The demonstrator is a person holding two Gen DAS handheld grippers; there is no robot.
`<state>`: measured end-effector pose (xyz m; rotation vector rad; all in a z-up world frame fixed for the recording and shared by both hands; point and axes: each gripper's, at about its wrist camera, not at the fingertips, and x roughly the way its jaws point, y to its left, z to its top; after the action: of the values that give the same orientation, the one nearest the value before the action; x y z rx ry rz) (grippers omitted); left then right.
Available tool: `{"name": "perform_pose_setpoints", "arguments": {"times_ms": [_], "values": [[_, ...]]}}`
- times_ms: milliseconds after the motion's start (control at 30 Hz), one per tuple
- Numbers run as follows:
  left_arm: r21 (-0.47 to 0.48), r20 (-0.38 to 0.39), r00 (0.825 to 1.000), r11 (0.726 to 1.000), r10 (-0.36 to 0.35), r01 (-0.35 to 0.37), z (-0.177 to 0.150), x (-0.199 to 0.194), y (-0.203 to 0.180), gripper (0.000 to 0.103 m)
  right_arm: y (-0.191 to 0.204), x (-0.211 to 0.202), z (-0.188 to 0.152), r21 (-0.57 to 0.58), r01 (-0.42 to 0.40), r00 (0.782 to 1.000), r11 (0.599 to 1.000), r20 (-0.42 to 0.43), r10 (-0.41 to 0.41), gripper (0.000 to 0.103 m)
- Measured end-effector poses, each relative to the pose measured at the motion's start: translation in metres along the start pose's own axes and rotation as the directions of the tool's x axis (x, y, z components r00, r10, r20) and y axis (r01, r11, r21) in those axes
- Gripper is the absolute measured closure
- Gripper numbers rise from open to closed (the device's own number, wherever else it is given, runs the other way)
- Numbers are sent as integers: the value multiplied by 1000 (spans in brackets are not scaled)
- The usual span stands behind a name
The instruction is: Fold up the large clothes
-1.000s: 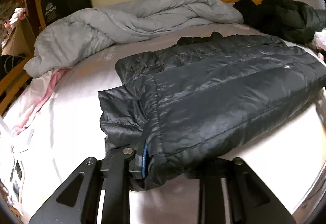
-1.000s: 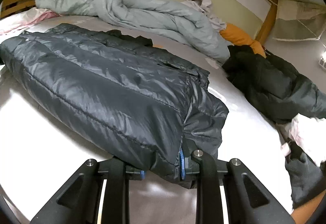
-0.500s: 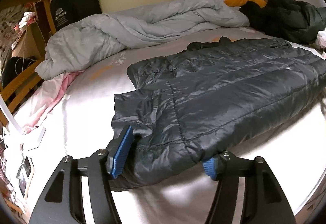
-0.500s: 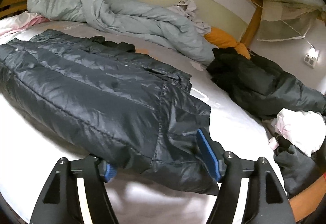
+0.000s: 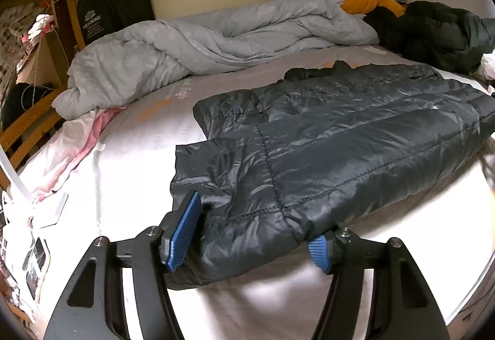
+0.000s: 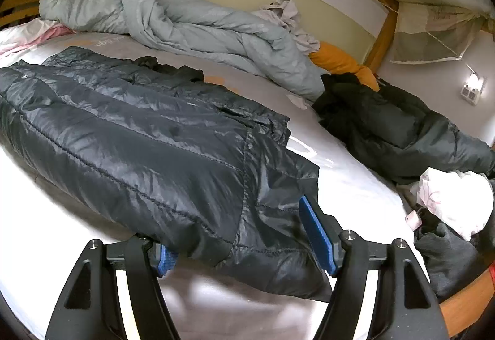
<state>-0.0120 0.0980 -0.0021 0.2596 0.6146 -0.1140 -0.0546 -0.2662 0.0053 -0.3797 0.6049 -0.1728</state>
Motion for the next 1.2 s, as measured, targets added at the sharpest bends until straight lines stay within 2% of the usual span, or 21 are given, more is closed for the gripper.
{"name": "perform_pose_setpoints", "arguments": {"times_ms": [233, 400, 500, 633, 733, 800, 867, 933, 967, 1067, 1133, 1200], "values": [[-5, 10, 1000, 1000, -3, 3, 8, -3, 3, 40, -3, -3, 6, -2, 1, 1000, 1000, 8, -1, 31], [13, 51, 998, 1000, 22, -23, 42, 1, 8, 34, -11, -3, 30, -1, -14, 999, 1000, 33, 14, 30], [35, 71, 996, 998, 51, -54, 79, 18, 13, 28, -19, 3, 60, 0, 12, 997, 1000, 79, -12, 17], [23, 61, 995, 997, 75, -76, 129, 61, 26, 22, -34, 45, 115, 41, 34, 997, 999, 64, -37, 15], [36, 36, 994, 994, 107, -108, 159, 110, 29, 16, -41, 90, 149, 87, 15, 999, 996, 35, -18, 15], [32, -1, 992, 992, 126, -126, 169, 141, 32, 16, -45, 129, 169, 121, 9, 1000, 993, 11, -10, 14], [-33, -28, 995, 994, 101, -102, 172, 160, 39, 16, -49, 167, 181, 161, 6, 999, 987, -44, 1, 14], [-104, -12, 997, 991, 81, -82, 170, 161, 49, 16, -55, 187, 185, 209, 18, 995, 978, -96, 2, 14], [-136, 12, 997, 988, 78, -76, 167, 153, 55, 13, -60, 187, 185, 243, 16, 996, 970, -91, 7, 14], [-181, 126, 990, 983, 66, -42, 155, 119, 72, 0, -79, 162, 178, 290, -13, 1000, 957, -12, 18, 14], [-189, 180, 982, 982, 58, -24, 147, 97, 82, 0, -89, 141, 170, 295, -13, 999, 955, 34, 3, 13], [-196, 182, 983, 981, 37, 0, 141, 83, 91, 0, -100, 123, 160, 288, -5, 998, 958, 58, -12, 13]]}}
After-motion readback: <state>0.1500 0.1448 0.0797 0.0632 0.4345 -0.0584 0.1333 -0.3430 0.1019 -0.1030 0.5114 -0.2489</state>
